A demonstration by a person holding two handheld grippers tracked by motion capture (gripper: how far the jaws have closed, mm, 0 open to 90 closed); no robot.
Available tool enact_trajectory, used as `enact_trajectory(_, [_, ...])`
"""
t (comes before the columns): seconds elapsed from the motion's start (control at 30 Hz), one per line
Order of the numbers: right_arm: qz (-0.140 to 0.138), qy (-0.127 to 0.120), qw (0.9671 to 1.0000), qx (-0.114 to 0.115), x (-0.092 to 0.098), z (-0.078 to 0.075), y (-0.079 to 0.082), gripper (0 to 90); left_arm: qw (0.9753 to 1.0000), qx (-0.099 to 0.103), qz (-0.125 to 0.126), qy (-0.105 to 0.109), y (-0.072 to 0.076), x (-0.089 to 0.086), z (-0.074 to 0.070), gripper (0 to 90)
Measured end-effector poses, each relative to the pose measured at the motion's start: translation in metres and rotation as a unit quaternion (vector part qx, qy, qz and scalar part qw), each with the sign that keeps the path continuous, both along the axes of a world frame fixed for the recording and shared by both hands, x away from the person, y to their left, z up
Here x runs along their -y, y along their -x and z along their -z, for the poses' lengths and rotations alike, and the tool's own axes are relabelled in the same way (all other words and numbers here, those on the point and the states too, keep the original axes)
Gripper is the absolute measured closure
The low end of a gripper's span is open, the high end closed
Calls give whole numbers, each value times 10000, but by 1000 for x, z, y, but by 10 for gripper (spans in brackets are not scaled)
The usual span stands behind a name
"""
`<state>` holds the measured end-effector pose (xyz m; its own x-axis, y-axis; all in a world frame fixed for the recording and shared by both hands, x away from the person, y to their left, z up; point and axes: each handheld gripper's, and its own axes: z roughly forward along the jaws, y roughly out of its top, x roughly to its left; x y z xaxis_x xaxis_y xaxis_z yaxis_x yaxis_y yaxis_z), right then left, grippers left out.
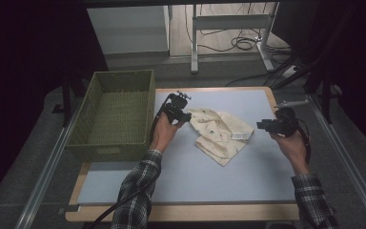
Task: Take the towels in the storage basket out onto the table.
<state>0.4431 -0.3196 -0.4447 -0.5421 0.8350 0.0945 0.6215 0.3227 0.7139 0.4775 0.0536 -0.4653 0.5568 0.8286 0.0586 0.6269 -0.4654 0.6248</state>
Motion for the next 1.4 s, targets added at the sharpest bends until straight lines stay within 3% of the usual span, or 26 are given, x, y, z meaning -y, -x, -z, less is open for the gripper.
enact_trajectory(0.1, [-157, -2, 9998, -106, -1, 11, 12, 671, 9988, -177, 395, 236, 15, 6, 9, 501])
enact_trajectory(0.2, [-454, 33, 9988, -181, -7, 26, 31, 717, 9967, -219, 744, 257, 31, 16, 15, 497])
enact_trajectory(0.23, [-528, 20, 9984, -208, -9, 29, 35, 734, 9949, -307, 932, 236, 38, 21, 18, 496])
enact_trajectory(0.37, [-966, -43, 9949, -289, -24, 45, 58, 792, 9911, -427, 1240, 237, 49, 28, 26, 487])
enact_trajectory(0.5, [-1375, -132, 9900, -300, -45, 55, 78, 795, 9905, -486, 1268, 225, 51, 30, 31, 487])
enact_trajectory(0.7, [-1853, -104, 9823, -247, -82, 64, 90, 763, 9880, -557, 1359, 471, 58, 28, 31, 480])
enact_trajectory(0.93, [-1995, 187, 9796, -173, -106, 75, 91, 726, 9851, -537, 1525, 582, 59, 38, 24, 480])
enact_trajectory(1.03, [-1978, 378, 9795, -9, -109, 75, 93, 796, 9826, -591, 1662, 586, 58, 50, 27, 479])
enact_trajectory(1.13, [-1954, 616, 9787, 140, -110, 75, 96, 872, 9802, -633, 1834, 393, 58, 61, 34, 468])
enact_trajectory(1.23, [-1944, 541, 9794, 40, -107, 76, 96, 887, 9797, -626, 1904, -67, 57, 71, 45, 474])
enact_trajectory(1.3, [-1942, 447, 9799, -12, -104, 77, 96, 897, 9794, -637, 1915, 98, 56, 70, 48, 560])
enact_trajectory(1.33, [-1940, 400, 9802, -24, -103, 77, 96, 897, 9804, -618, 1866, 147, 56, 68, 48, 613])
enact_trajectory(1.37, [-1945, 366, 9802, -38, -101, 78, 95, 898, 9798, -647, 1886, 164, 55, 67, 48, 746])
enact_trajectory(1.4, [-1935, 356, 9804, -50, -101, 77, 95, 899, 9794, -661, 1900, 162, 55, 67, 47, 816])
